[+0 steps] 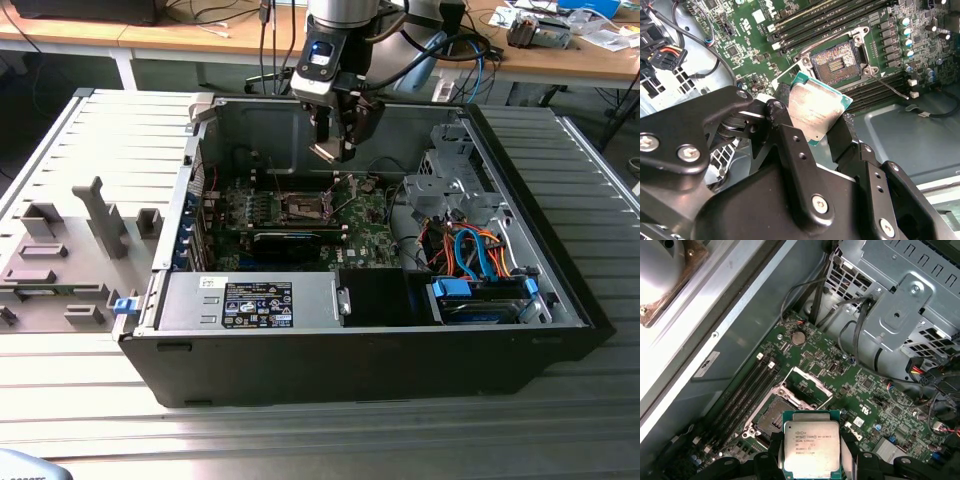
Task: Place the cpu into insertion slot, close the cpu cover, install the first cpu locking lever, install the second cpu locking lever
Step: 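Place the cpu into insertion slot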
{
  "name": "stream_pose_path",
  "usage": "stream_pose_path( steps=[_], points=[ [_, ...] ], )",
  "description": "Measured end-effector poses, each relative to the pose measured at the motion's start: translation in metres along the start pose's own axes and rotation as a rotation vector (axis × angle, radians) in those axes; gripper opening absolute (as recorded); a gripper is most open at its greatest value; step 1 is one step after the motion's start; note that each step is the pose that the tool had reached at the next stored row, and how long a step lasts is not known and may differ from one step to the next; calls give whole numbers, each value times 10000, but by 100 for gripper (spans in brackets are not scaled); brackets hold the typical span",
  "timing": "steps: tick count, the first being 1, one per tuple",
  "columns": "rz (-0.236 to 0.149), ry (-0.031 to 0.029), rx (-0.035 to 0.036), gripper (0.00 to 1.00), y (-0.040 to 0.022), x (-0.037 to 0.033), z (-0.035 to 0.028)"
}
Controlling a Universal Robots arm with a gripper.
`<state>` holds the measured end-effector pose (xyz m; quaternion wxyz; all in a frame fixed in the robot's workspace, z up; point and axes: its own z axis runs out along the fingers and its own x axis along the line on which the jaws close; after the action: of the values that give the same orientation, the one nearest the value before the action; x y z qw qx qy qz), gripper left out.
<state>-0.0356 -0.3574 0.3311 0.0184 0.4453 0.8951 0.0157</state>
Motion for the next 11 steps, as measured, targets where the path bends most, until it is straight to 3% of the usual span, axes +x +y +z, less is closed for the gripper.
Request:
stream_pose_path(
  steps=[11],
  points=[
    [197,-25,16,54,0,0,0]
  ],
)
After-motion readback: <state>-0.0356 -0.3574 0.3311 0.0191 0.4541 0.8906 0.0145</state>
